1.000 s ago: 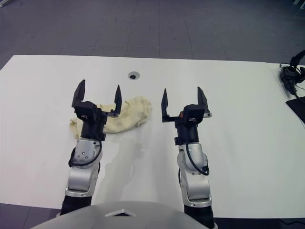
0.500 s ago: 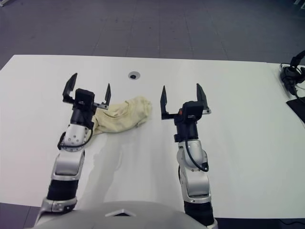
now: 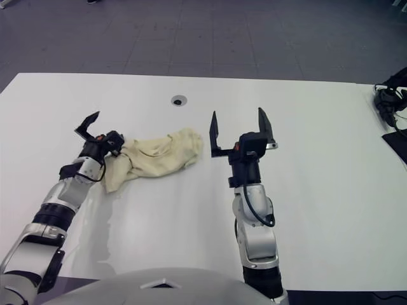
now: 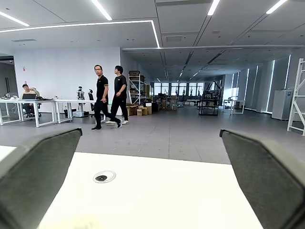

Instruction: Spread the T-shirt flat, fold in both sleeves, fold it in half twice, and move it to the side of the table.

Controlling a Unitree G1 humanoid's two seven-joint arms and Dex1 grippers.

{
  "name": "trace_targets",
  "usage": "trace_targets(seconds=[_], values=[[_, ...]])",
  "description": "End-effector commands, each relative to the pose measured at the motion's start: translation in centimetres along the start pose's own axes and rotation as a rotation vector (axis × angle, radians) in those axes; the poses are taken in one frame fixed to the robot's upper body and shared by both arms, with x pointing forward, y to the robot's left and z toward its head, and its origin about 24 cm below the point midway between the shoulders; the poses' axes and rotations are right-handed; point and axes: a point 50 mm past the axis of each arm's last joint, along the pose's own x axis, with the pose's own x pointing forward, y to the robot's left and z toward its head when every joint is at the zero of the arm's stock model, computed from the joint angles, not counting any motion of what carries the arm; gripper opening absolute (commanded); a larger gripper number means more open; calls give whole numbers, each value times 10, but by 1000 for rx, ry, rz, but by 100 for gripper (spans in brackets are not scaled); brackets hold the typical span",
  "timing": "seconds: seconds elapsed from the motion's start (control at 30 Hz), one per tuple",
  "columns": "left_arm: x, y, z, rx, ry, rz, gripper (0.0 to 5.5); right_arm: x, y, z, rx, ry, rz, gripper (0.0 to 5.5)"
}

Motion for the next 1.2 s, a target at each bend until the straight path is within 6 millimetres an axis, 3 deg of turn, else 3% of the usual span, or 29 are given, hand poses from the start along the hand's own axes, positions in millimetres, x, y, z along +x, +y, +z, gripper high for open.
trace_targets(seconds=[0.03,0.27,0.37,0.5,0.63,0.97,1.2], values=[[-14,-38,-9,47,29,-216,537,0,0,1,-5,2,0,540],[-12,-48,18,25,-114,-239,537,0,-1,2,-17,-4,-1,540],[-19,-69,43,6,-245,-344,537,0,-2,2,-25,-10,-5,540],[-26,-90,54,-52,-191,-383,537,2,-3,3,-29,-18,-3,540],[-38,-107,80,-79,-251,-436,537,3,-5,5,-34,-32,-21,540],[-59,-116,124,-109,-494,-436,537,5,0,13,-26,-63,-18,540],[-67,-125,128,-63,-621,-495,537,8,-1,12,-33,-70,-17,540]])
